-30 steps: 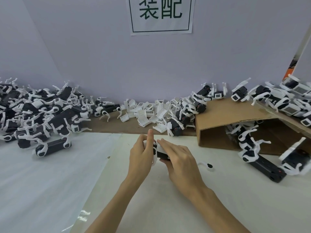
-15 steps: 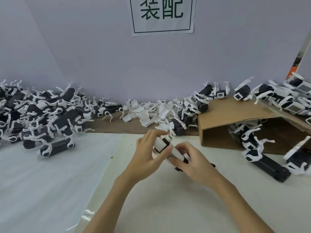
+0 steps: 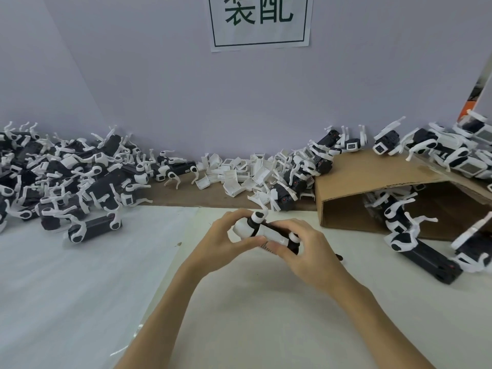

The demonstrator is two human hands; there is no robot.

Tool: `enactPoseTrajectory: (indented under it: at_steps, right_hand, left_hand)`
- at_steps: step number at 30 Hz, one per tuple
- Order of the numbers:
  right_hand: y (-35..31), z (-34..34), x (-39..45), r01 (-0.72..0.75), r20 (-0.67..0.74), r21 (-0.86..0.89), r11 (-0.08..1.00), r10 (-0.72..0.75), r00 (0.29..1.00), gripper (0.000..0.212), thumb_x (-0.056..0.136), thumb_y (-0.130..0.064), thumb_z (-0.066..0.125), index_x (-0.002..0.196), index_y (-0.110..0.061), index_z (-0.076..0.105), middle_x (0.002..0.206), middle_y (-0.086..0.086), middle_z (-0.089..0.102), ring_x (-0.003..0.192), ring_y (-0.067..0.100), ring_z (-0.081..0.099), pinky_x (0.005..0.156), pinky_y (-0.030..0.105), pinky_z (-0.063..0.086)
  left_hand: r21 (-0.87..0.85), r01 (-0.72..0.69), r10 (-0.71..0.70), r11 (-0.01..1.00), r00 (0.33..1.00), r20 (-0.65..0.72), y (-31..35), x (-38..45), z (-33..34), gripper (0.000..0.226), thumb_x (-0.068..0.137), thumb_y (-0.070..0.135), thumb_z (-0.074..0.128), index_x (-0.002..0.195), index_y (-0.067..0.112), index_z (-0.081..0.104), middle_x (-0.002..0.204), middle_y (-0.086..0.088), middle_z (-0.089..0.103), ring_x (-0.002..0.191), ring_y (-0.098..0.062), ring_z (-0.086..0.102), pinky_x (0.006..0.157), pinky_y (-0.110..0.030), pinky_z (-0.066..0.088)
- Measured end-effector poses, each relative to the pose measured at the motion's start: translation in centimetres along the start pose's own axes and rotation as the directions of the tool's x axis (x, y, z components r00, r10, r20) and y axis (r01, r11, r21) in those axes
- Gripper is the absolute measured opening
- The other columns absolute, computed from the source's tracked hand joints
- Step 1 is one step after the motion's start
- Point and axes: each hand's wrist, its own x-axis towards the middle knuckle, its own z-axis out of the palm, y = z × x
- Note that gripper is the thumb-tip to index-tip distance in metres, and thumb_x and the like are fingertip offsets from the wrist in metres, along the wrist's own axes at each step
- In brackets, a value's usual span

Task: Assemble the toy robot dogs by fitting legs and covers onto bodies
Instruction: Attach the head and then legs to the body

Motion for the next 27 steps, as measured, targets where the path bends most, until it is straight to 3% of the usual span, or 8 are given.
enactPoseTrajectory:
  at_steps: [3, 7, 12, 15, 19, 22, 24, 27]
  right_hand:
    - [-0.2, 0.1, 0.2, -0.002, -0.026, 0.014, 1.000, 0.002, 1.000, 0.027, 0.093, -0.039, 0.075, 0.115, -0.024, 0.072, 0.107, -0.012, 0.070, 0.108, 0.009, 0.062, 0.089, 0.032, 0.050]
    - [-0.4, -0.2, 0.4, 0.016, -0.048, 0.005, 1.000, -0.016, 0.999, 0.026, 0.095, -0.044, 0.069, 0.113, -0.026, 0.072, 0.104, -0.015, 0.070, 0.106, 0.008, 0.063, 0.084, 0.025, 0.051]
    - [0.5, -0.9, 0.2, -0.139, 0.133, 0.038, 0.990, 0.133, 0.982, 0.030, 0.089, -0.043, 0.079, 0.115, -0.036, 0.068, 0.104, -0.019, 0.071, 0.098, 0.004, 0.067, 0.076, 0.017, 0.050]
    - [0.5, -0.5, 0.1, -0.247, 0.181, 0.075, 0.966, 0.230, 0.956, 0.023, 0.088, -0.042, 0.080, 0.107, -0.035, 0.069, 0.090, -0.015, 0.073, 0.082, 0.006, 0.070, 0.069, 0.020, 0.049]
    - [0.2, -1.0, 0.2, -0.281, 0.263, 0.128, 0.951, 0.240, 0.934, 0.019, 0.092, -0.043, 0.077, 0.107, -0.034, 0.070, 0.088, -0.004, 0.073, 0.075, 0.013, 0.075, 0.071, 0.032, 0.056]
    - [-0.1, -0.9, 0.3, -0.233, 0.205, 0.110, 0.966, 0.207, 0.957, 0.035, 0.090, -0.042, 0.079, 0.121, -0.042, 0.062, 0.101, -0.013, 0.072, 0.092, 0.003, 0.069, 0.076, 0.017, 0.051]
    - [-0.3, -0.3, 0.1, -0.145, 0.110, 0.038, 0.989, 0.140, 0.984, 0.063, 0.086, -0.043, 0.082, 0.138, -0.044, 0.046, 0.127, -0.022, 0.056, 0.114, -0.003, 0.055, 0.090, 0.012, 0.045]
    - [-0.6, 0.4, 0.0, 0.048, 0.031, -0.247, 0.968, -0.042, 0.999, 0.064, 0.086, -0.038, 0.082, 0.140, -0.032, 0.047, 0.135, -0.020, 0.048, 0.122, 0.008, 0.049, 0.099, 0.029, 0.045]
  left_hand:
    - [-0.020, -0.027, 0.026, 0.999, 0.999, -0.029, 0.2, 0.0, 0.4, 0.032, 0.093, 0.032, 0.082, 0.122, 0.025, 0.071, 0.118, 0.010, 0.072, 0.117, -0.017, 0.064, 0.110, -0.053, 0.045]
    - [-0.035, -0.025, 0.022, 0.999, 0.997, -0.076, 0.4, 0.1, 0.8, 0.040, 0.090, 0.054, 0.076, 0.123, 0.031, 0.071, 0.113, 0.011, 0.074, 0.120, -0.032, 0.060, 0.110, -0.061, 0.043]
    - [-0.083, 0.036, -0.043, 0.996, 0.996, -0.079, 0.1, 0.2, 1.9, 0.039, 0.089, 0.059, 0.079, 0.120, 0.039, 0.071, 0.114, 0.014, 0.074, 0.125, -0.032, 0.057, 0.109, -0.056, 0.047]
    - [-0.024, 0.028, -0.030, 0.999, 0.997, -0.076, -0.5, 0.1, 2.4, 0.035, 0.089, 0.064, 0.068, 0.117, 0.044, 0.069, 0.108, 0.021, 0.071, 0.118, -0.023, 0.056, 0.106, -0.041, 0.046]
    - [0.028, 0.012, -0.007, 1.000, 0.987, -0.162, -0.4, -0.1, 2.7, 0.030, 0.091, 0.065, 0.070, 0.113, 0.044, 0.072, 0.102, 0.023, 0.069, 0.108, -0.007, 0.047, 0.084, -0.008, 0.036]
    - [-0.032, 0.007, -0.013, 0.999, 0.982, -0.188, -0.1, 0.2, 2.9, 0.030, 0.088, 0.063, 0.071, 0.108, 0.041, 0.073, 0.095, 0.021, 0.070, 0.106, -0.013, 0.050, 0.085, -0.014, 0.040]
    - [-0.201, 0.077, -0.126, 0.977, 0.962, -0.243, 0.2, 0.5, 2.8, 0.031, 0.083, 0.060, 0.074, 0.096, 0.032, 0.076, 0.086, 0.007, 0.072, 0.094, -0.017, 0.060, 0.081, -0.035, 0.049]
    - [-0.260, 0.158, -0.244, 0.953, 0.908, -0.342, 0.1, 0.7, 3.1, 0.034, 0.081, 0.058, 0.078, 0.088, 0.026, 0.076, 0.081, 0.000, 0.073, 0.070, -0.010, 0.060, 0.068, -0.035, 0.050]
